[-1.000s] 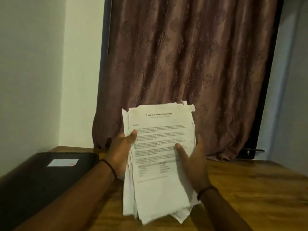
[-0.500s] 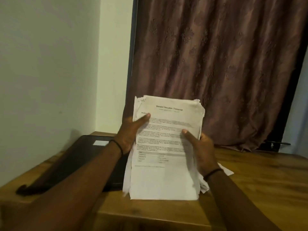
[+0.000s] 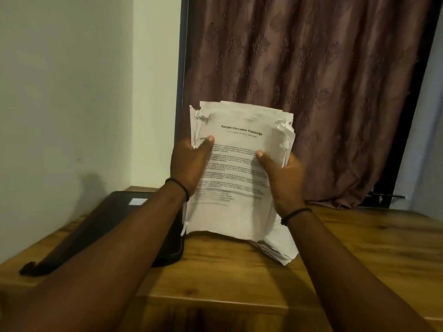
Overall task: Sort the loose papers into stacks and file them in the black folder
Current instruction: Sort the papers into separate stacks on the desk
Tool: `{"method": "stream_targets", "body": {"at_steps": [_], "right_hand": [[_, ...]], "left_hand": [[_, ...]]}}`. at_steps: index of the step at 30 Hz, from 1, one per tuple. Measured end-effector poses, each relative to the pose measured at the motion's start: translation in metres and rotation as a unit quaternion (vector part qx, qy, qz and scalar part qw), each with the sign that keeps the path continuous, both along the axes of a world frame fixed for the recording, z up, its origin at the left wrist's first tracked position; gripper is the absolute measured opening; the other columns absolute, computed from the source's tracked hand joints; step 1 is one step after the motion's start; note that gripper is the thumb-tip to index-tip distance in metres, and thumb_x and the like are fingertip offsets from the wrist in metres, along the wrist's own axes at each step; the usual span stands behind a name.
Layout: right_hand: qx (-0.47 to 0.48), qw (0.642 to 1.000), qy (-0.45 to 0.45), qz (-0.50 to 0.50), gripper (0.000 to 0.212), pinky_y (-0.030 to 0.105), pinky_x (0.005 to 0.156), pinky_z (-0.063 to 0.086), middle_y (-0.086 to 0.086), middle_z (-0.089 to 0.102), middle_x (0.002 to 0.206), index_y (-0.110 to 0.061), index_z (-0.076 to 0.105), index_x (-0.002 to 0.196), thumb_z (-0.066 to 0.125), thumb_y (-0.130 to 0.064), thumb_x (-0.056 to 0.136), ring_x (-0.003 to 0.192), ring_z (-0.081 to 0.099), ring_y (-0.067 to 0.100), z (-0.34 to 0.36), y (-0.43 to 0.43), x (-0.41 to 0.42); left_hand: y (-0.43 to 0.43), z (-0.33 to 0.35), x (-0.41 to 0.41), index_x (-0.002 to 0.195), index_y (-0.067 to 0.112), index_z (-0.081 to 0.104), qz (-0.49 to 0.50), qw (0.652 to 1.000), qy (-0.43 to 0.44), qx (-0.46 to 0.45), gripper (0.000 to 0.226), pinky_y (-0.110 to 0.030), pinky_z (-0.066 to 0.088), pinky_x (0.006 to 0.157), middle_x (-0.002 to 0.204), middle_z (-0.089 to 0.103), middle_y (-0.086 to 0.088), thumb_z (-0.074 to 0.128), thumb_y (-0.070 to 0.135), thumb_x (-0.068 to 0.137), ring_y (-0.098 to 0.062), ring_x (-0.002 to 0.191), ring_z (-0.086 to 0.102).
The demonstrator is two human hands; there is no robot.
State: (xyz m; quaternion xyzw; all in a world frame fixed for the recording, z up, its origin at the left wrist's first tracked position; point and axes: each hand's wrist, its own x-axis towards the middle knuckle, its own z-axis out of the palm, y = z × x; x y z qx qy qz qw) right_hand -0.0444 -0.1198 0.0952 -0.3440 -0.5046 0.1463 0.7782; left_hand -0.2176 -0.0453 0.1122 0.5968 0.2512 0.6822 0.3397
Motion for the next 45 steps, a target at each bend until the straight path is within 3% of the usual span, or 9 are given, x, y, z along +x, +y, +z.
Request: {"method": "stream_targets", "body": {"at_steps": [5,14,22,27,31,35,39,42,45], "right_hand": [[-0.119,0.993,-0.014,0.003,0.025,0.034,0.075,0.061,0.005,0.076,0.099,-0.012,0.07,0.105,0.077,-0.022,0.083,0.093,0.073,0.026,-0.073,0.009,0.017],[-0.079,0.997,-0.001,-0.002,0.018,0.029,0.072,0.06,0.001,0.076,0.096,-0.015,0.071,0.103,0.076,-0.02,0.086,0.086,0.074,0.017,-0.044,0.017,0.0],[-0.21,0.974,-0.041,-0.07,0.016,0.033,0.087,0.057,-0.009,0.07,0.096,-0.027,0.065,0.096,0.074,-0.034,0.085,0.088,0.066,0.009,-0.11,0.023,0.0],[-0.209,0.976,-0.041,-0.051,0.058,0.046,0.087,0.058,-0.006,0.075,0.104,-0.026,0.07,0.107,0.076,-0.065,0.066,0.095,0.072,0.019,-0.084,0.056,-0.008],[-0.247,0.964,-0.079,-0.051,0.031,0.043,0.086,0.058,-0.008,0.074,0.1,-0.022,0.068,0.102,0.074,-0.043,0.079,0.091,0.071,0.016,-0.073,0.082,-0.045],[-0.311,0.933,-0.157,-0.088,0.018,0.04,0.084,0.055,0.002,0.072,0.098,-0.019,0.062,0.091,0.071,-0.032,0.082,0.09,0.066,0.022,-0.091,0.1,-0.08],[-0.381,0.888,-0.246,-0.078,0.019,0.031,0.087,0.049,0.003,0.068,0.111,-0.019,0.062,0.099,0.067,-0.023,0.082,0.102,0.062,0.025,-0.117,0.113,-0.102],[-0.382,0.864,-0.313,-0.101,0.01,0.028,0.078,0.045,0.005,0.069,0.104,-0.014,0.065,0.09,0.059,-0.021,0.088,0.092,0.06,0.024,-0.118,0.115,-0.098],[-0.365,0.857,-0.33,-0.152,0.016,0.028,0.078,0.046,0.005,0.07,0.098,-0.014,0.069,0.09,0.057,-0.025,0.092,0.089,0.062,0.024,-0.109,0.115,-0.081]], "left_hand": [[-0.008,-0.063,0.002,0.102,0.017,0.069,-0.091,0.99,-0.003,-0.104,0.014,-0.014,0.054,0.062,0.093,0.072,0.006,0.07,0.014,0.088,-0.007,0.08,0.071],[-0.009,-0.034,-0.004,0.105,0.016,0.068,-0.089,0.991,-0.005,-0.096,0.015,-0.019,0.057,0.068,0.097,0.073,0.001,0.068,0.018,0.09,-0.011,0.083,0.072],[-0.007,-0.096,-0.008,0.113,0.01,0.066,-0.094,0.975,0.063,-0.189,0.021,-0.015,0.055,0.063,0.102,0.072,-0.003,0.064,0.014,0.093,-0.013,0.087,0.07],[0.021,-0.064,-0.036,0.103,0.006,0.071,-0.082,0.977,0.068,-0.186,0.017,-0.035,0.058,0.083,0.099,0.074,-0.01,0.07,0.013,0.088,-0.025,0.09,0.072],[0.051,-0.058,-0.084,0.085,0.007,0.072,0.013,0.973,0.085,-0.213,0.021,-0.05,0.054,0.091,0.094,0.074,-0.016,0.071,0.023,0.072,-0.036,0.091,0.07],[0.054,-0.081,-0.131,0.074,0.011,0.064,0.201,0.903,0.29,-0.246,0.014,-0.039,0.055,0.076,0.083,0.07,-0.012,0.061,0.023,0.08,-0.031,0.08,0.067],[0.046,-0.105,-0.163,0.108,0.031,0.056,0.217,0.861,0.391,-0.243,0.036,-0.021,0.043,0.056,0.094,0.064,-0.001,0.056,0.006,0.083,-0.019,0.08,0.057],[0.062,-0.104,-0.175,0.127,0.03,0.052,0.323,0.758,0.507,-0.252,0.044,-0.027,0.043,0.075,0.116,0.062,-0.008,0.053,0.029,0.083,-0.028,0.102,0.059],[0.067,-0.09,-0.154,0.116,0.019,0.055,0.381,0.732,0.516,-0.229,0.036,-0.035,0.044,0.089,0.117,0.057,-0.01,0.054,0.037,0.085,-0.031,0.109,0.054]]}}
